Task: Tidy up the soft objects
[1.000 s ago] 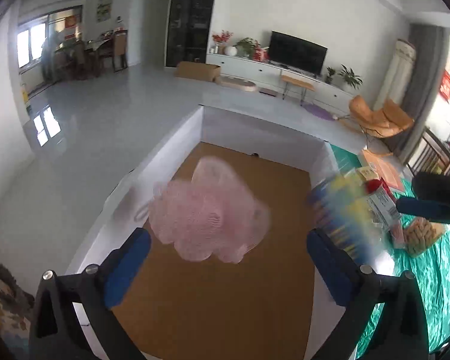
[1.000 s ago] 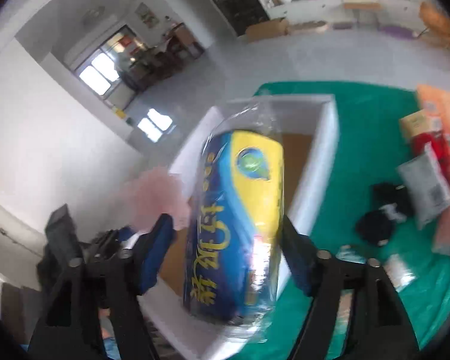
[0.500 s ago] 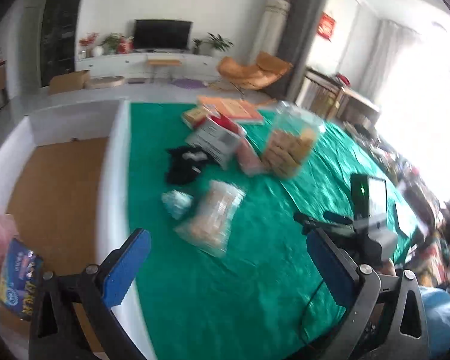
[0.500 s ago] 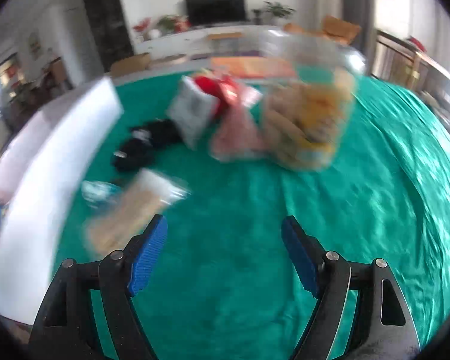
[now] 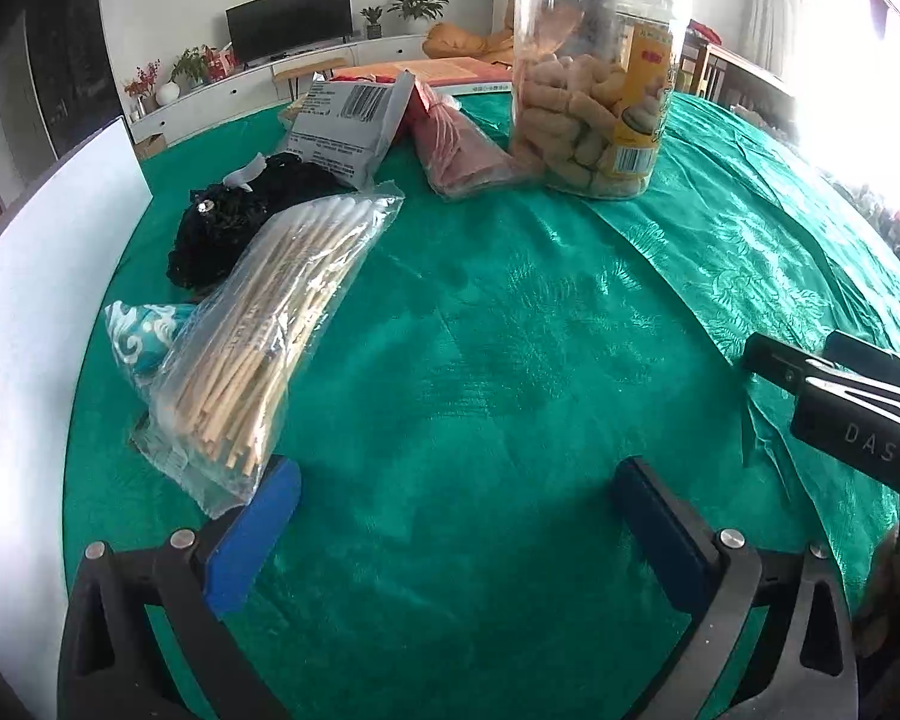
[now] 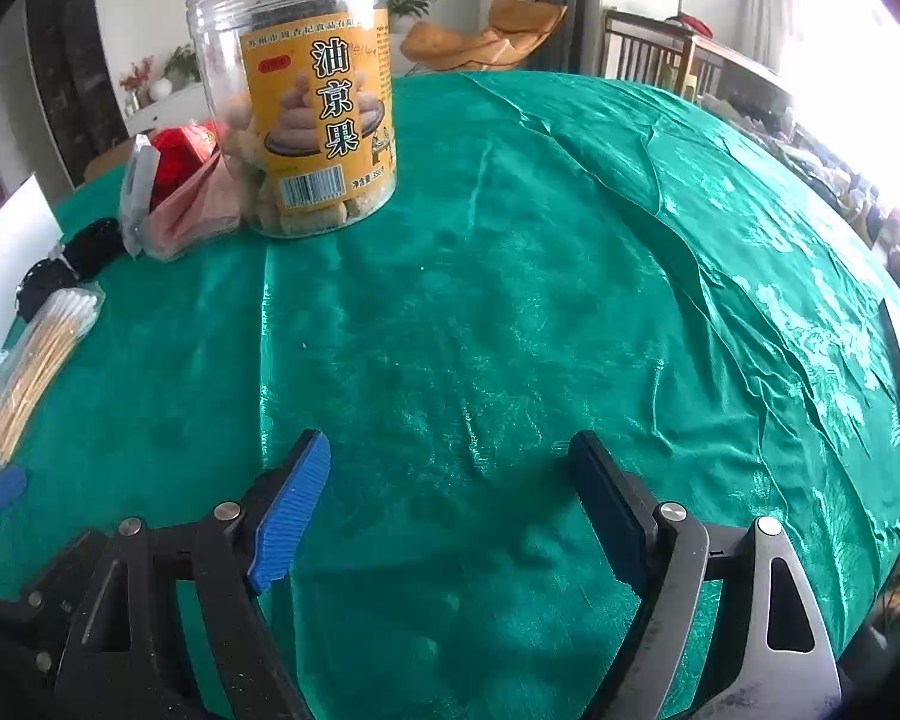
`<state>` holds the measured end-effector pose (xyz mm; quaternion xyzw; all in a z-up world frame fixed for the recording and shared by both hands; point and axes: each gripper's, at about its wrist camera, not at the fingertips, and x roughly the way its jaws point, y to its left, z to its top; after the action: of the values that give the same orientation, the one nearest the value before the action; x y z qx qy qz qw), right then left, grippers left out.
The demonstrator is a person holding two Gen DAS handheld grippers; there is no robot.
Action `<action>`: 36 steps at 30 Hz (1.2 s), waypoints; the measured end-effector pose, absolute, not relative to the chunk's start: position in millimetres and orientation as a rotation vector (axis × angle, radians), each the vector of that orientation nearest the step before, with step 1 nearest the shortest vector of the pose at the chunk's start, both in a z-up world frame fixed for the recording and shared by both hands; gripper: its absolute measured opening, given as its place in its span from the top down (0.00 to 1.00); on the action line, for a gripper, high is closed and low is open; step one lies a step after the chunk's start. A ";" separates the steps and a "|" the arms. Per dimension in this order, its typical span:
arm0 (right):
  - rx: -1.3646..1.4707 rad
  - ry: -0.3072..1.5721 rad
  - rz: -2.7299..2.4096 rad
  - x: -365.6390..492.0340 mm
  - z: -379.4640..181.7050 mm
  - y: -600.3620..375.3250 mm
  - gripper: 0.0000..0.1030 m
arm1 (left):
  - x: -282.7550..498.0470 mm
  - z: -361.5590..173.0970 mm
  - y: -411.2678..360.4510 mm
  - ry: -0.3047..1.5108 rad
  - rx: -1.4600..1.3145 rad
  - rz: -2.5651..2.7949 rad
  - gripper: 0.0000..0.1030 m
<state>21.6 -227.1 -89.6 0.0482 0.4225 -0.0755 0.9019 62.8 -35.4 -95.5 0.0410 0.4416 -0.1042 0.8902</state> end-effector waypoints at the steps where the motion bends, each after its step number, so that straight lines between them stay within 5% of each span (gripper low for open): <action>1: 0.098 0.874 -0.154 24.5 -91.1 -228.7 0.16 | 63.4 -95.6 -34.7 0.917 0.082 -0.218 0.00; 36: 0.079 0.876 -0.154 24.7 -96.1 -215.5 0.14 | 61.7 -93.8 -32.7 0.914 0.080 -0.219 0.00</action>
<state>24.7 -215.5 -96.1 0.0381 0.4238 -0.0743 0.9019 61.7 -32.7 -93.8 0.0384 0.4401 -0.1057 0.8909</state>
